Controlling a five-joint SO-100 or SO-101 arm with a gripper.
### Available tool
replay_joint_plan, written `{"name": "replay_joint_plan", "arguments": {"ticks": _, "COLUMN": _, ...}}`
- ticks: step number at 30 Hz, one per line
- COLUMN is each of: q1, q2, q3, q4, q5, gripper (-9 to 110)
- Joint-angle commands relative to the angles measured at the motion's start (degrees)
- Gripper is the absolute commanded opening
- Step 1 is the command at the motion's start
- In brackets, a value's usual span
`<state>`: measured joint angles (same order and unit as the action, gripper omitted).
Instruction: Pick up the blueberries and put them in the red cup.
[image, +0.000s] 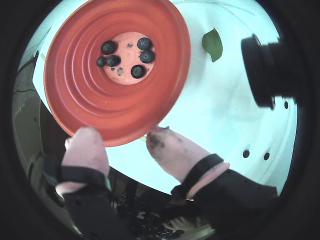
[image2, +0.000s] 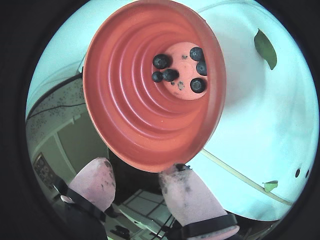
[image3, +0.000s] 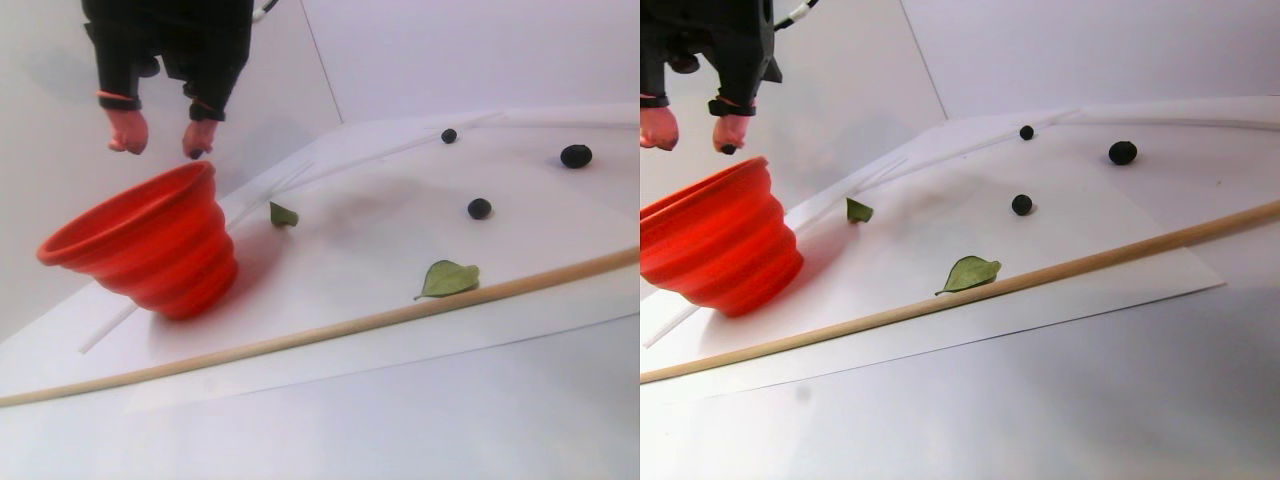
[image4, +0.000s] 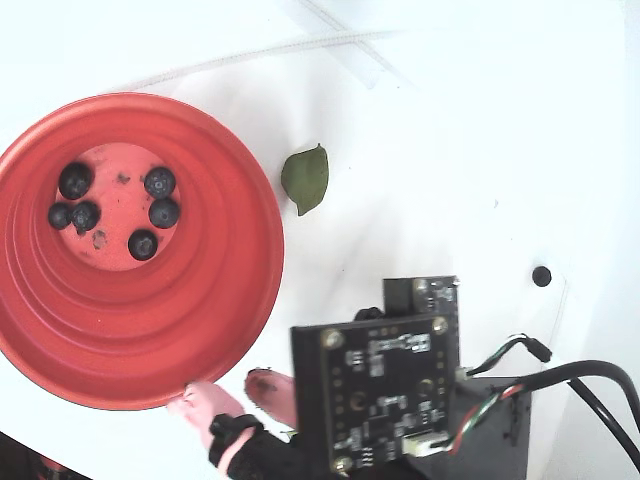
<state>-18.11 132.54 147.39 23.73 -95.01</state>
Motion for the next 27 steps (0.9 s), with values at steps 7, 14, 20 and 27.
{"name": "replay_joint_plan", "arguments": {"ticks": 7, "q1": 4.7, "q2": 6.9, "q3": -3.9, "q4": 3.1, "q5": -2.7, "gripper": 16}}
{"name": "replay_joint_plan", "arguments": {"ticks": 14, "q1": 9.2, "q2": 9.2, "q3": -4.6, "q4": 5.7, "q5": -5.2, "gripper": 16}}
{"name": "replay_joint_plan", "arguments": {"ticks": 20, "q1": 13.2, "q2": 12.0, "q3": -4.5, "q4": 8.3, "q5": -7.7, "gripper": 16}}
{"name": "replay_joint_plan", "arguments": {"ticks": 27, "q1": 17.4, "q2": 17.0, "q3": -2.5, "q4": 11.4, "q5": -11.5, "gripper": 16}}
